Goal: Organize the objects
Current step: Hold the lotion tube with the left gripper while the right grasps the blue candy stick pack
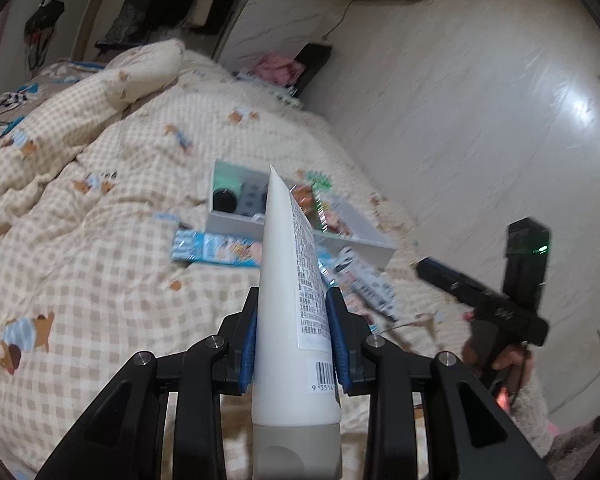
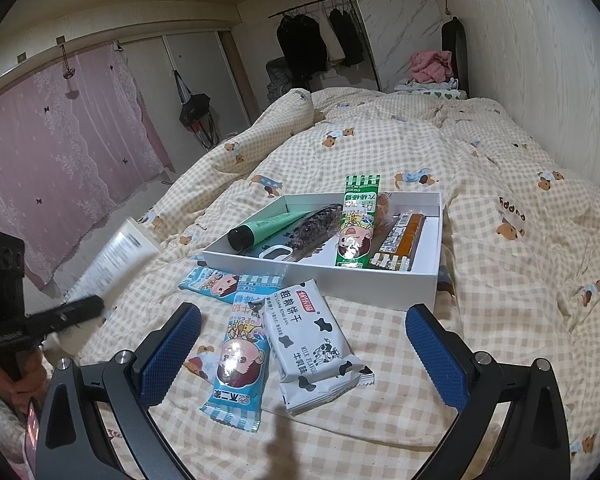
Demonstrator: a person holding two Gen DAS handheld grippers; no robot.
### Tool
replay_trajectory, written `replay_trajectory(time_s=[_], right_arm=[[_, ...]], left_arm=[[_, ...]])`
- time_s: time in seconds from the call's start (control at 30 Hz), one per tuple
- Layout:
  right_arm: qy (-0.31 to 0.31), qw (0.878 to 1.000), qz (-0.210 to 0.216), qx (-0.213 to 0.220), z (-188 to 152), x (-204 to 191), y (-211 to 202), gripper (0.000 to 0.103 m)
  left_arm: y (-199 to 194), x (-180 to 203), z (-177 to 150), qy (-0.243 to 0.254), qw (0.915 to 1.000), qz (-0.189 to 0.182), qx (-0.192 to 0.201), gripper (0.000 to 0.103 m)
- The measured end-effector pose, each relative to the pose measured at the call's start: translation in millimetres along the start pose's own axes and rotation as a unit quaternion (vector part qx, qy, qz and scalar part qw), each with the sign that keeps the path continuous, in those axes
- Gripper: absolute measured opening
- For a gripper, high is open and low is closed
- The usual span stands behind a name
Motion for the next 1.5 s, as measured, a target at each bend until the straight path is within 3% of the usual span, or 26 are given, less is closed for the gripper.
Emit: replay_trajectory(time_s=[0.17,0.67,0.77,0.87,0.97,1.0,1.03,1.1,1.17,1.23,1.4,1.43,1.5], right_arm=[[0.001,1.000,0.001,-0.001,-0.3,-0.3,1.0,0.103],[0.003,1.000,0.019,-0.007,2.6,-1.4,0.9,0.103],[-0.012,1.000,0.023,0.011,7.9,-8.8,-6.9,0.103],[-0.030,0.998,0.046,0.016,13.5,-18.2,-9.0,0.103],[-0.055,0.996,0.075,-0.017,9.2,-35.5,4.0,0.101],[-0.061,0.994,0.083,-0.025,7.4,-39.9,7.0,0.092],[-0.070,0.992,0.095,-0.038,5.3,-46.8,11.9,0.077],[-0.083,0.988,0.114,-0.067,-0.4,-55.5,20.8,0.066],[-0.096,0.981,0.130,-0.104,-9.5,-64.0,33.0,0.062],[-0.097,0.979,0.114,-0.136,-18.1,-62.6,43.5,0.056],[-0.103,0.972,0.101,-0.187,-34.6,-60.1,58.8,0.053],[-0.105,0.971,0.100,-0.190,-35.4,-59.7,59.5,0.040],[-0.103,0.970,0.101,-0.194,-37.2,-58.0,60.3,0.034]], left_arm=[[13.5,-6.3,-8.4,0.000,0.9995,0.022,-0.024,0.034],[13.8,-6.2,-10.5,0.001,0.9992,0.025,-0.030,0.034],[14.1,-6.3,-10.8,0.002,0.9992,0.025,-0.031,0.034],[14.7,-6.7,-10.9,0.002,0.9992,0.024,-0.032,0.034],[14.1,-6.7,-11.1,0.002,0.9992,0.024,-0.032,0.034],[13.8,-6.8,-10.9,0.002,0.9992,0.024,-0.032,0.034],[13.8,-6.7,-10.9,0.002,0.9992,0.024,-0.032,0.034],[14.0,-7.1,-10.7,0.002,0.9992,0.023,-0.032,0.034],[14.0,-7.1,-10.7,0.002,0.9992,0.023,-0.033,0.034],[14.0,-7.0,-10.4,0.002,0.9992,0.023,-0.032,0.034],[14.4,-7.7,-10.0,0.002,0.9992,0.023,-0.032,0.034],[14.4,-7.7,-9.9,0.002,0.9992,0.023,-0.032,0.034],[14.5,-7.4,-10.0,0.002,0.9992,0.023,-0.032,0.034]])
Point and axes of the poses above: each gripper's, at about its wrist camera, not at the fingertips, and y roughly the way its jaws point, x to its right, z to its top, the point moved 8 cm from there along y, roughly the way its jaws point, and after that the axes turned 14 degrees about -y, right-handed, at the moved point
